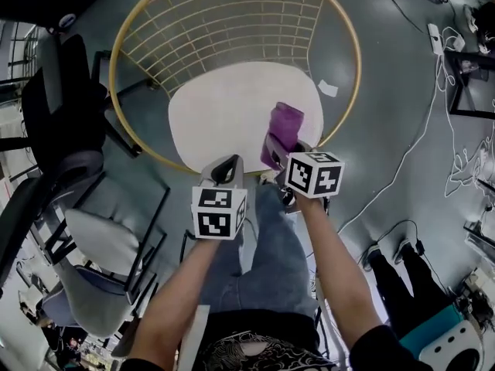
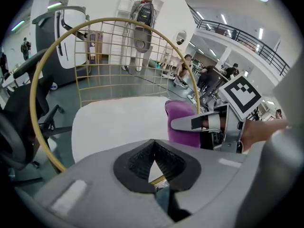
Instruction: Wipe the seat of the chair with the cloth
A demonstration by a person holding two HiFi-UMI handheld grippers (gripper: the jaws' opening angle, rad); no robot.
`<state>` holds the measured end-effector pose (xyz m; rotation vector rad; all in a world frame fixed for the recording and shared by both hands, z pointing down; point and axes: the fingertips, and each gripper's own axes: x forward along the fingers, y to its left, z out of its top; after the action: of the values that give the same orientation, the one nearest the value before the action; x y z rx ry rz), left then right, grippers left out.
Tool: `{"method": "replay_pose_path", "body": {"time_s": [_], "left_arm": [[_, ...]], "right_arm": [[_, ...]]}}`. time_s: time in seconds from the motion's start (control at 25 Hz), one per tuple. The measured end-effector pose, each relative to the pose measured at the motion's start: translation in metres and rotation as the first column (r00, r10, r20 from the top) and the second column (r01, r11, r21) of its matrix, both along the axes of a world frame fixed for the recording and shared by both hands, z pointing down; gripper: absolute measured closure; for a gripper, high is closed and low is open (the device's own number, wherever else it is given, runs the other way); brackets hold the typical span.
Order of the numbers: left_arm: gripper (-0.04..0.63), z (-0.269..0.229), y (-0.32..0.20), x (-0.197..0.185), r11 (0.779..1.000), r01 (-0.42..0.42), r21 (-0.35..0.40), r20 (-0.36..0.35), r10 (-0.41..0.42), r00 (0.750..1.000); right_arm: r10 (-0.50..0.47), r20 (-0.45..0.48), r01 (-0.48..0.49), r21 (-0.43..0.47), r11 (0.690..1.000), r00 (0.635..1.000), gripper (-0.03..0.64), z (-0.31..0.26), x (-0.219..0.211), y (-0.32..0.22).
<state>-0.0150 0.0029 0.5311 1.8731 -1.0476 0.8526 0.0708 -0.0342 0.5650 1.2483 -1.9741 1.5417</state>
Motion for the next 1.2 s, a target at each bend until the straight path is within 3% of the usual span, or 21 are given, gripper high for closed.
{"method": "replay_pose_path", "body": {"time_s": [0.32,0.64,0.84,1.2], "left_arm": [[0.595,0.004,0.021,-0.094,0.995,0.101,0.004,0.029,-0.101,0.994],[0.595,0.007,0.043,-0.165,0.984,0.176,0.004,0.052,-0.176,0.983],[0.595,0.008,0.048,-0.181,0.979,0.204,0.006,0.037,-0.204,0.978],[0.595,0.014,0.049,-0.169,0.986,0.165,0.005,0.008,-0.165,0.986]], "right_arm": [[-0.198,0.061,0.197,0.017,0.980,0.978,0.554,0.001,-0.135,0.032],[-0.374,0.072,0.369,0.076,0.926,0.925,0.555,0.001,-0.239,0.045],[-0.392,0.093,0.387,0.072,0.919,0.915,0.554,0.009,-0.258,0.046],[-0.382,0.040,0.381,0.031,0.924,0.923,0.554,0.021,-0.240,0.062]]}}
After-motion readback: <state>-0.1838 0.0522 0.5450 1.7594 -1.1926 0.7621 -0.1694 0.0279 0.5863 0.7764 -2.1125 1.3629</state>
